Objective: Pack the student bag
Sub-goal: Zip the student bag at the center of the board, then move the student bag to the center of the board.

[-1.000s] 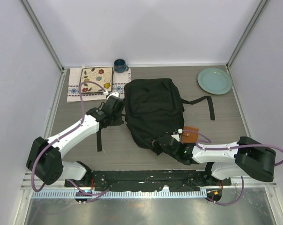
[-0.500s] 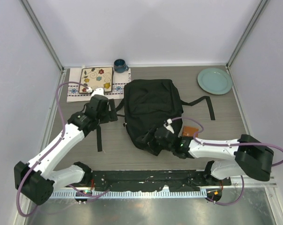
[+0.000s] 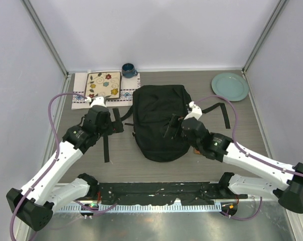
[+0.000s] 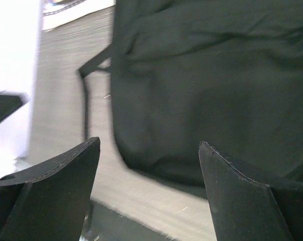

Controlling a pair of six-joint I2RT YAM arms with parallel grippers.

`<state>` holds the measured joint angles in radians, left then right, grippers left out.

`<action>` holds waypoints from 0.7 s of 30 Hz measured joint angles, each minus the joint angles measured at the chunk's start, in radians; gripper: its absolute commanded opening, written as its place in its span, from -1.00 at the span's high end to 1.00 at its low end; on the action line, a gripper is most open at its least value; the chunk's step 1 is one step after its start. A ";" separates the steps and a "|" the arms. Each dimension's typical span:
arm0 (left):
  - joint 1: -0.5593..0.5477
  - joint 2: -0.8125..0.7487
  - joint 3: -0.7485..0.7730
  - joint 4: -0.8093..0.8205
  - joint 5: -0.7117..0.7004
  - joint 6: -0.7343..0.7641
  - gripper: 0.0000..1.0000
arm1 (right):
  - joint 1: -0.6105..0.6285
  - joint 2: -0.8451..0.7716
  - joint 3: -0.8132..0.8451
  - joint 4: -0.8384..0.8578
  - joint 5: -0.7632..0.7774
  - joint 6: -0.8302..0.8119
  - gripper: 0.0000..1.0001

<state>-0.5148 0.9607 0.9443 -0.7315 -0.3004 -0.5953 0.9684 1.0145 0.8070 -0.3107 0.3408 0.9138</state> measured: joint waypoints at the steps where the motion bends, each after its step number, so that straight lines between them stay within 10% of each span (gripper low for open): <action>1: 0.000 -0.007 0.000 0.001 0.007 -0.005 -0.99 | -0.036 0.023 0.000 -0.002 -0.003 -0.034 -0.69; 12: 0.000 0.007 0.000 0.002 0.076 -0.044 -0.99 | -0.074 0.423 -0.081 0.146 -0.218 -0.231 -0.69; 21: 0.000 0.071 0.033 0.022 0.101 -0.050 -0.99 | 0.223 0.406 -0.162 0.306 -0.197 -0.194 -0.74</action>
<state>-0.5148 1.0317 0.9771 -0.7097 -0.1993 -0.6456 1.1915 1.4208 0.6449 -0.0044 0.1436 0.7200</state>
